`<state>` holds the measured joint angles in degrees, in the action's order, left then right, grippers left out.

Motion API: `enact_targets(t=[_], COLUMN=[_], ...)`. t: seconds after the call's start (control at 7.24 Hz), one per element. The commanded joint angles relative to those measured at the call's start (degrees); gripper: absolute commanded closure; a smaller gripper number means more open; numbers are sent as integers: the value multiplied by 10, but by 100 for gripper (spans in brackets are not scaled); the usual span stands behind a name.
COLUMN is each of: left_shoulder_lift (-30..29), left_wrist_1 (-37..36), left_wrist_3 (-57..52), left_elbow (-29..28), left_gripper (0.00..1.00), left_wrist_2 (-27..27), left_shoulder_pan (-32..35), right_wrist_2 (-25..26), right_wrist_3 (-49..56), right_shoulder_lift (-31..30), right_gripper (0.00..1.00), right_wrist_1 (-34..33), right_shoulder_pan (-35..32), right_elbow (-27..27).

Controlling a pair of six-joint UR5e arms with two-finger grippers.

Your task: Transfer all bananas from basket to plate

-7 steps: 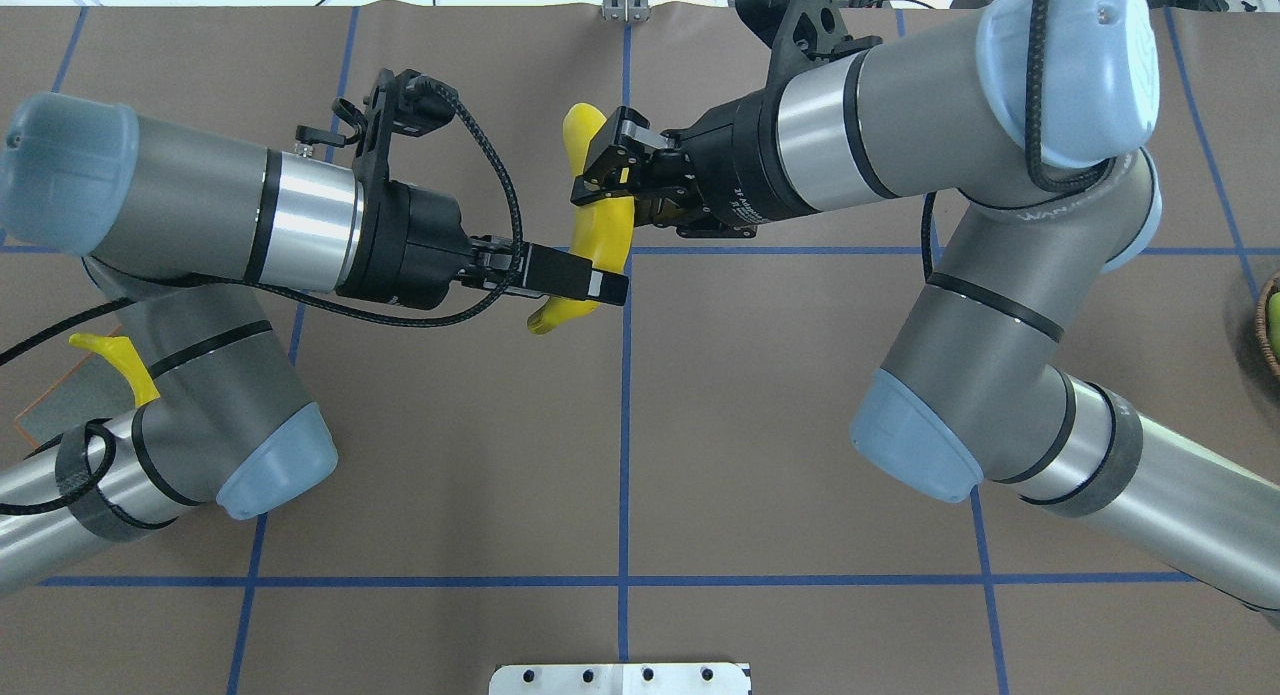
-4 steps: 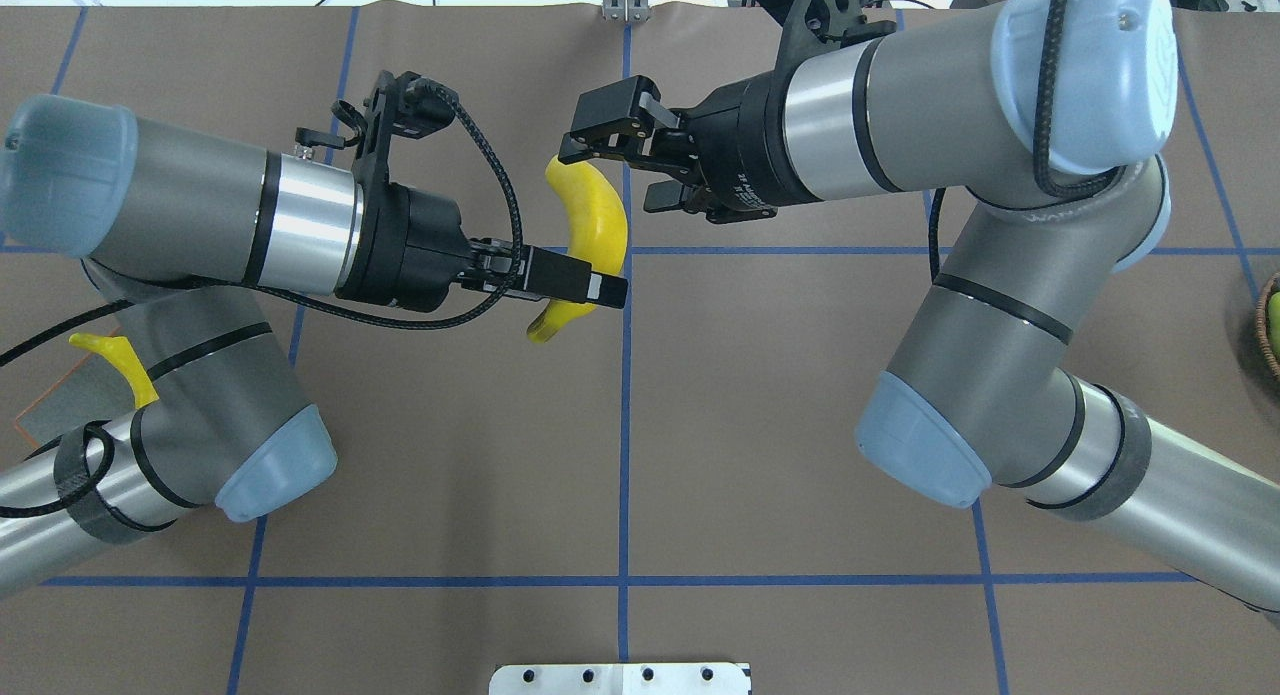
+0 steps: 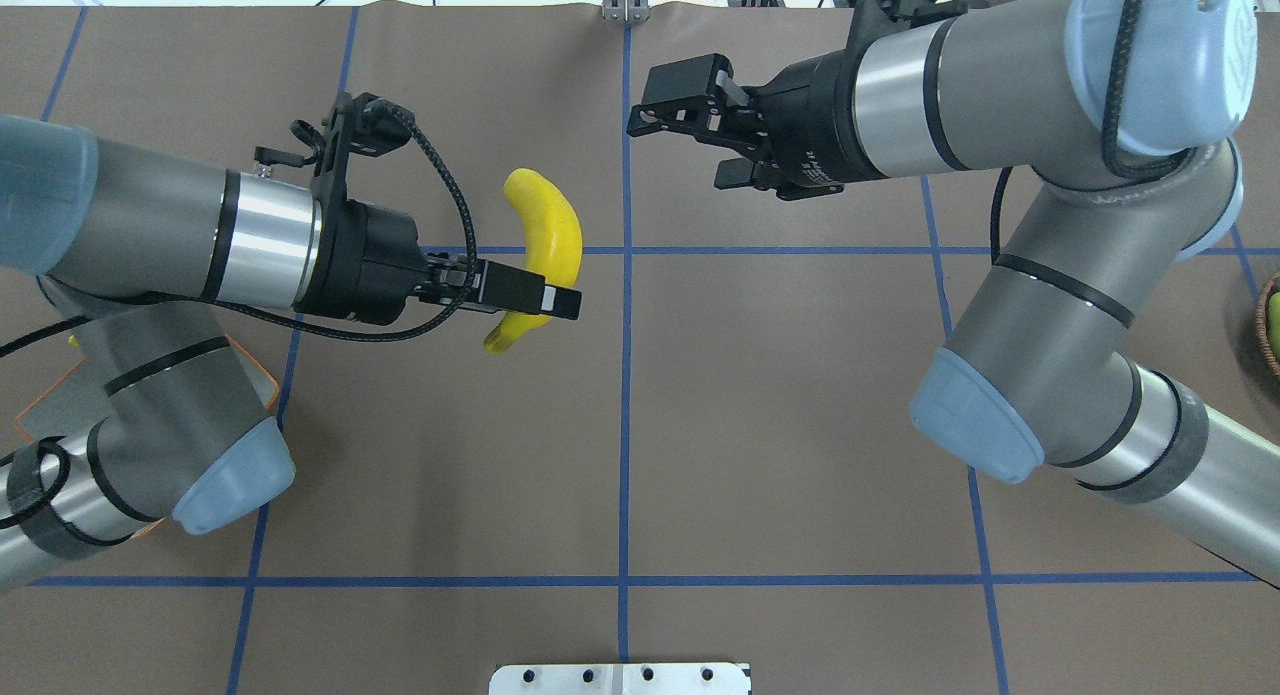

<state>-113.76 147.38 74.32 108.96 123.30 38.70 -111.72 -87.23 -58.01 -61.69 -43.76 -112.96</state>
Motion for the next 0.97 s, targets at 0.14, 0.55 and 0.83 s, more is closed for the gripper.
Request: enact_targets(t=[0.14, 0.55, 0.83], left_shoulder_lift=[166, 313, 371], left_wrist_1=[-1, -2, -4], left_wrist_3=[-6, -121, -184], left_elbow=[62, 62, 57], left_gripper=[100, 100, 100], left_wrist_2=[-2, -4, -9], left_shoulder_pan=[22, 32, 31], right_wrist_2=[-5, -38, -96], right_wrist_3=[168, 364, 486], right_shoulder_lift=[-28, -107, -149], right_gripper=[0, 0, 0], right_wrist_1=[-174, -232, -232], right_shoulder_pan=[-61, -140, -203], right_elbow=[1, 1, 8])
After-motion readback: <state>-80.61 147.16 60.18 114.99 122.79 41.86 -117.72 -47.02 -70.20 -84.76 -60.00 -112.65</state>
